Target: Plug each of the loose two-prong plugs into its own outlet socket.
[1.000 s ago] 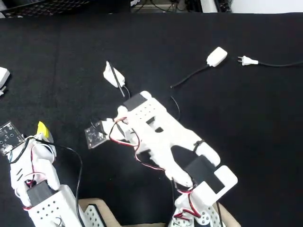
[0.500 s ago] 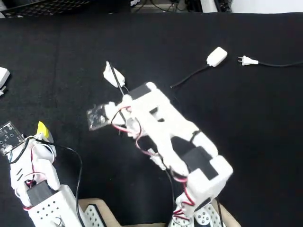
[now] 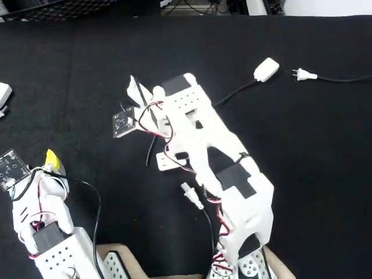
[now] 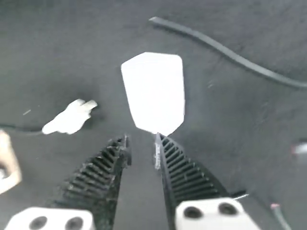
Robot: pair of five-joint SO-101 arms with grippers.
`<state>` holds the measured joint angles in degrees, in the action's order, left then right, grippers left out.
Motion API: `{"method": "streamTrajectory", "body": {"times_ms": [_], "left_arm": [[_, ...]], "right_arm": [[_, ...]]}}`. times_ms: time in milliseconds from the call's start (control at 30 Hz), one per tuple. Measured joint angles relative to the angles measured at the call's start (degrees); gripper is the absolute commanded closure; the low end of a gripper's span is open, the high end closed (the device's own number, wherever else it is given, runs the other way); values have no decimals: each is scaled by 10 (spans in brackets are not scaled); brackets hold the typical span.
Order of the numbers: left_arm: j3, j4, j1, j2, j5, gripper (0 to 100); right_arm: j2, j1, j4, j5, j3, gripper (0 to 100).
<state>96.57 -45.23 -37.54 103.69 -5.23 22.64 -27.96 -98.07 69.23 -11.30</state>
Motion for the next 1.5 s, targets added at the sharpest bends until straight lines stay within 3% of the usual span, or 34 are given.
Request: {"method": "streamTrajectory", "body": {"times_ms": [133, 433, 733, 1133, 1500], "left_arm": [[0, 0, 0, 0, 0, 777], [0, 0, 0, 0, 0, 777], [0, 0, 0, 0, 0, 777], [0, 0, 0, 0, 0, 777], [0, 0, 0, 0, 0, 777]], "right_arm": [[3, 3, -19, -40, 14, 910], [4, 12, -6, -52, 157, 910], [4, 92, 69, -52, 202, 909], [-4, 87, 161, -52, 304, 909], [-7, 90, 156, -52, 332, 910]]}}
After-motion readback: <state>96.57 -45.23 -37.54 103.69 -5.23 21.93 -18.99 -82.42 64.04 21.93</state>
